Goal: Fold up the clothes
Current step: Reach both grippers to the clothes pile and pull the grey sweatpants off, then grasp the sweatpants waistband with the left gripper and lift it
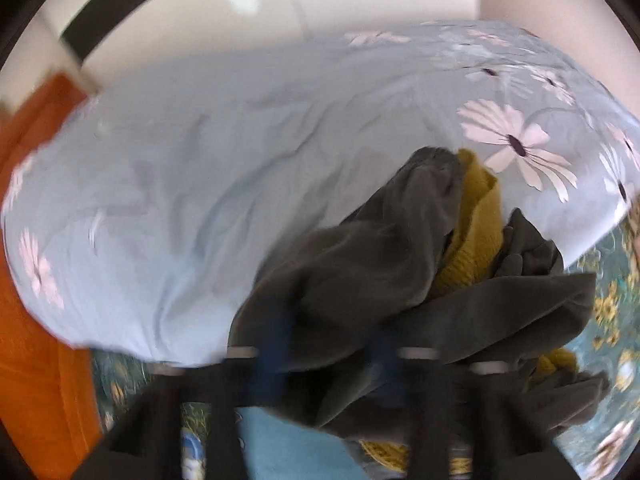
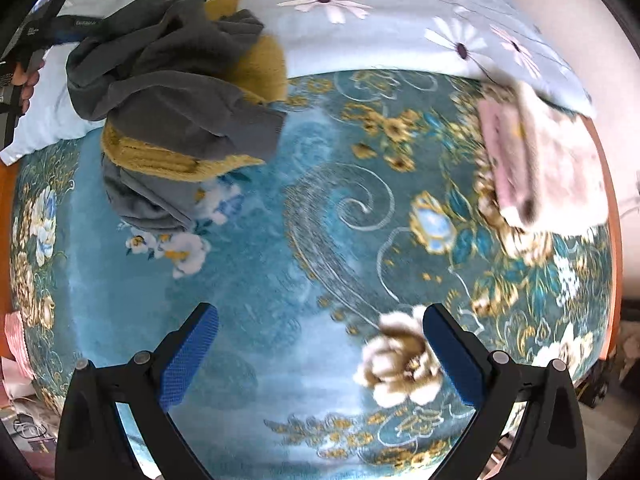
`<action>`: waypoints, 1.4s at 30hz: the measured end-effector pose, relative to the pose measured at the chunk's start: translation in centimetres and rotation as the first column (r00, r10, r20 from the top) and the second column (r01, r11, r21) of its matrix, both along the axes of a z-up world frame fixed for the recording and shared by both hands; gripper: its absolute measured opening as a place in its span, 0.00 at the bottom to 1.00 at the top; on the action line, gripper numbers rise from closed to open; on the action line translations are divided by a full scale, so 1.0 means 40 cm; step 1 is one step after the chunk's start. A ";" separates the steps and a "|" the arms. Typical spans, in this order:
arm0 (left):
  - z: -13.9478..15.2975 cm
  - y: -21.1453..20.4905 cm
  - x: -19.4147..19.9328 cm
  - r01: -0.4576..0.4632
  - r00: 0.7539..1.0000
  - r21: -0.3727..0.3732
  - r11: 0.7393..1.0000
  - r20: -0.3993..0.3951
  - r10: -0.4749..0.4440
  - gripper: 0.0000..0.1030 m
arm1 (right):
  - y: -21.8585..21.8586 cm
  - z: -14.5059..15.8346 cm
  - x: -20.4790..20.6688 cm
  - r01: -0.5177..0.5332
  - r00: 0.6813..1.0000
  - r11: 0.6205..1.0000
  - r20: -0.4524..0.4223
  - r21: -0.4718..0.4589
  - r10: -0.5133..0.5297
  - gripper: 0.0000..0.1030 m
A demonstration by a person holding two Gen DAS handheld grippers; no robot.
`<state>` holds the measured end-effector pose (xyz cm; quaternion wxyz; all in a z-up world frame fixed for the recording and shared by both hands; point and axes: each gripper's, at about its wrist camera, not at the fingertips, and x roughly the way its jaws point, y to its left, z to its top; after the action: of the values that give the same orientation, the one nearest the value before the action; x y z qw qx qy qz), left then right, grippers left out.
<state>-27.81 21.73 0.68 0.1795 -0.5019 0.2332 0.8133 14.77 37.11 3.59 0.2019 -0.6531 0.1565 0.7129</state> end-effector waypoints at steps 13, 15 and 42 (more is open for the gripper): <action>0.553 -0.177 0.306 0.146 0.984 0.528 0.836 -0.167 -0.066 0.02 | -0.028 0.072 0.078 0.081 0.988 0.994 -0.124 -0.076 -0.090 0.99; 0.632 -0.215 0.376 0.167 0.984 0.610 0.775 -0.158 -0.088 0.02 | -0.042 0.088 0.076 0.073 0.984 0.994 -0.158 -0.086 -0.086 0.99; 0.805 0.183 1.073 0.225 0.973 0.766 0.603 -0.140 -0.185 0.02 | 0.581 0.226 0.666 0.365 0.858 0.931 -0.383 -0.012 -0.341 0.99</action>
<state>15.09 29.07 32.88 0.4646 -0.3265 -0.0799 0.8193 41.39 60.34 12.63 0.3147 -0.4568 0.2878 0.7807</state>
